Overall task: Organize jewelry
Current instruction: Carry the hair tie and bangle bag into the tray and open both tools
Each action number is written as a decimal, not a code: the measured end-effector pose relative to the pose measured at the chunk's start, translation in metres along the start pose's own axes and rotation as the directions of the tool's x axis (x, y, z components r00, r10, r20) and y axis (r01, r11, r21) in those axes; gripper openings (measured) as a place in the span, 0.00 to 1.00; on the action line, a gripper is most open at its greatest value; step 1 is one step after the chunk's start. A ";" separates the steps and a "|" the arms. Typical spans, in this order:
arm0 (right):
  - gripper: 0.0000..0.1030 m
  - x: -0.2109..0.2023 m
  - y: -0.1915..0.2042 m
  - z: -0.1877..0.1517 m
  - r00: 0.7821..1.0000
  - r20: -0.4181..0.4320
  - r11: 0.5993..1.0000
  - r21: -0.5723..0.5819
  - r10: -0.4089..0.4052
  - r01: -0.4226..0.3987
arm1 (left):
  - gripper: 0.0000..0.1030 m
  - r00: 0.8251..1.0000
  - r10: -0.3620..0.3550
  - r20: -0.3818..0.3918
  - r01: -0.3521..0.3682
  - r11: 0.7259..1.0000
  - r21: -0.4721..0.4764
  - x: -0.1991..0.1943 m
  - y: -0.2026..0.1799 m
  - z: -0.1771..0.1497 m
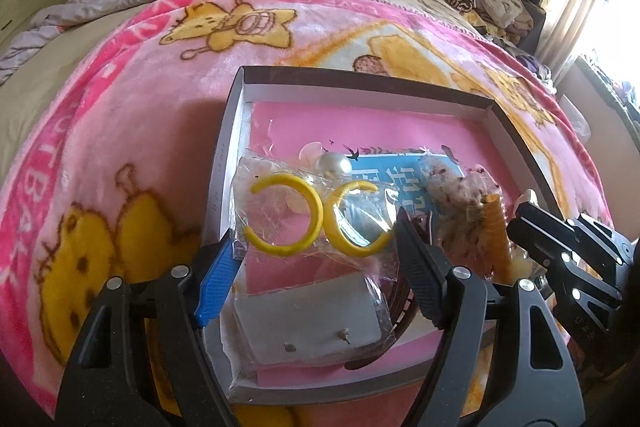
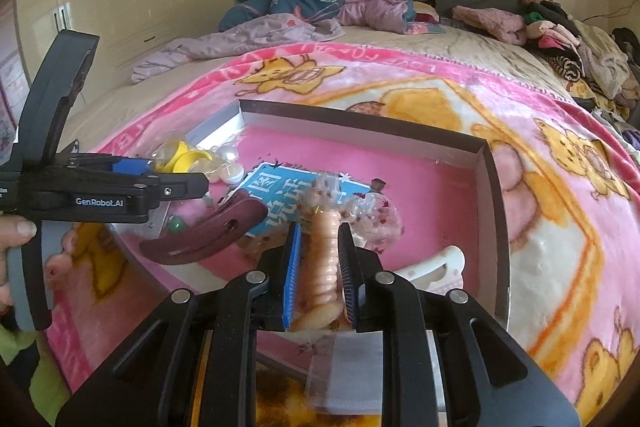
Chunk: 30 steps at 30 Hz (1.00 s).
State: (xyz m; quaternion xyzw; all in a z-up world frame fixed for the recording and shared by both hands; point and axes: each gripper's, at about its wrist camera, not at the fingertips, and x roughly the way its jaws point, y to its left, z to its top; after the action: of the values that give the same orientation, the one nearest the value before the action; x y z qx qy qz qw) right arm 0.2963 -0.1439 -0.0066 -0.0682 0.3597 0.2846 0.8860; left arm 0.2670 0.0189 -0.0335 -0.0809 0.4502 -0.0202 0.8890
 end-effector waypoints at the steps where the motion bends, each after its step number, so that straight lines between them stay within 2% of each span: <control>1: 0.22 -0.001 0.001 0.000 1.000 -0.001 1.000 -0.001 0.002 -0.002 | 0.65 1.000 -0.001 -0.001 0.001 1.000 0.000 0.000 0.000 0.000; 4: 0.33 -0.004 0.001 -0.001 1.000 0.006 1.000 0.004 0.003 -0.003 | 0.65 1.000 -0.002 -0.001 0.002 1.000 0.001 0.000 0.000 -0.001; 9: 0.44 -0.018 0.002 -0.005 1.000 0.019 1.000 0.018 0.002 -0.002 | 0.65 1.000 -0.002 0.001 0.002 1.000 0.001 -0.001 -0.001 -0.001; 18: 0.64 -0.050 0.007 -0.015 0.999 0.041 1.000 0.026 -0.015 0.014 | 0.74 1.000 -0.010 0.011 0.010 1.000 0.004 -0.013 -0.005 -0.002; 20: 0.66 -0.056 0.008 -0.017 0.999 0.045 0.999 0.033 -0.018 0.016 | 0.78 1.000 -0.013 0.014 0.013 1.000 0.009 -0.019 -0.008 -0.003; 30: 0.74 -0.083 0.005 -0.030 0.997 0.061 0.997 0.072 -0.041 0.037 | 0.81 0.998 -0.028 0.060 0.027 0.999 0.025 -0.056 -0.016 -0.010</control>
State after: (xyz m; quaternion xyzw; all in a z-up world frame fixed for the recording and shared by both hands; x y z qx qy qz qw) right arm 0.2272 -0.1870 0.0275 -0.0348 0.3403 0.2564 0.9040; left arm 0.2263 0.0077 0.0078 -0.0771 0.4218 -0.0354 0.9027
